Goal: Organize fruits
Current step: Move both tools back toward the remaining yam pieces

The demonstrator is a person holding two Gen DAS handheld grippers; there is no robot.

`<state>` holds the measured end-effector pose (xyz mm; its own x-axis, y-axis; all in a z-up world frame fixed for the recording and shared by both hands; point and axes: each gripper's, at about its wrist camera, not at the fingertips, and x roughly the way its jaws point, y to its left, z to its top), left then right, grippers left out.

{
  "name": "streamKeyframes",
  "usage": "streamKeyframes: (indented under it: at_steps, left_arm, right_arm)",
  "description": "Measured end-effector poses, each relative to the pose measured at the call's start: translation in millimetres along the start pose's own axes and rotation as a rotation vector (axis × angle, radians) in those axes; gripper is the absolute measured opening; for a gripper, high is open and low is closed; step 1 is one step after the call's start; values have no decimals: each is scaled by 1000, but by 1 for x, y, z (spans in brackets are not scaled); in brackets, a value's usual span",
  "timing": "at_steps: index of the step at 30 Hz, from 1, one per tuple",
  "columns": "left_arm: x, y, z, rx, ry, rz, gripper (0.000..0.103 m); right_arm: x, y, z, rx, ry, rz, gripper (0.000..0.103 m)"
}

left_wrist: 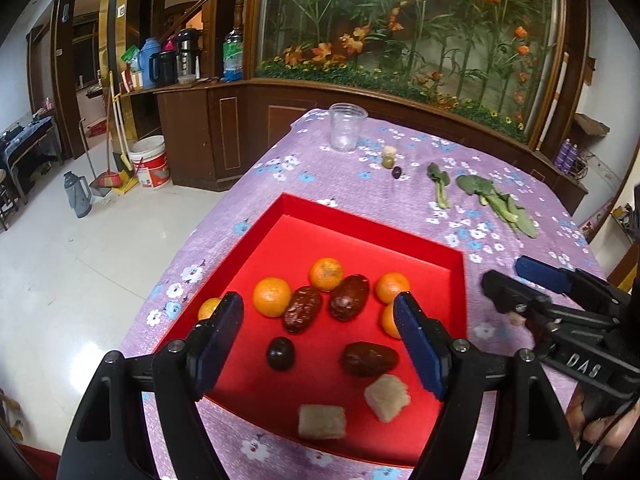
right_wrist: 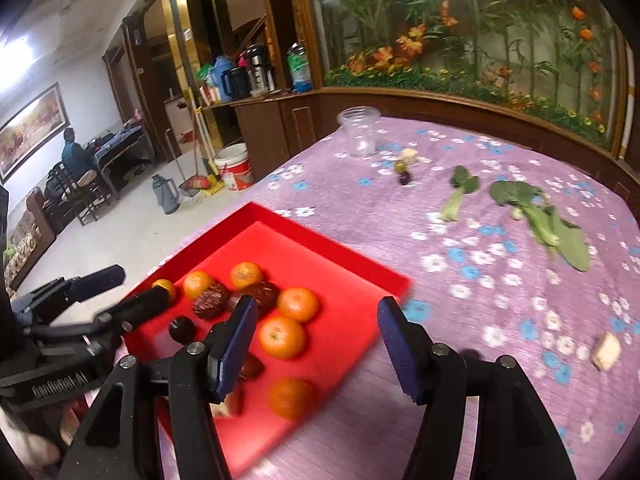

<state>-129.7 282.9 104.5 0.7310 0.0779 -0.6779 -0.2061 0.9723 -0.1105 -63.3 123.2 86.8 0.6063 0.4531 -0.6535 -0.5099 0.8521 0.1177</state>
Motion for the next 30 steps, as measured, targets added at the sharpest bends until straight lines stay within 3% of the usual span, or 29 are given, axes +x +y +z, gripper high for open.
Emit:
streamKeyframes:
  at_steps: [5, 12, 17, 23, 24, 28, 30]
  left_arm:
    - [-2, -20, -1, 27, 9, -57, 77]
    - [13, -80, -7, 130, 68, -175, 77]
    - [31, -122, -10, 185, 117, -257, 77]
    - [45, -163, -19, 248, 142, -342, 76]
    - [48, -167, -21, 251, 153, -361, 75]
    - [66, -191, -27, 287, 200, -404, 54]
    - [73, -201, -28, 301, 210, -416, 53]
  right_arm:
    - [-33, -58, -13, 70, -28, -91, 70]
    - [-65, -150, -38, 210, -20, -232, 70]
    - [-73, -192, -54, 289, -4, -251, 70]
    - [-60, -212, -68, 299, 30, -259, 70]
    - [-57, -215, -69, 307, 33, -258, 70]
    - [-51, -224, -72, 324, 37, -252, 70]
    - [-49, -226, -72, 325, 35, -249, 70]
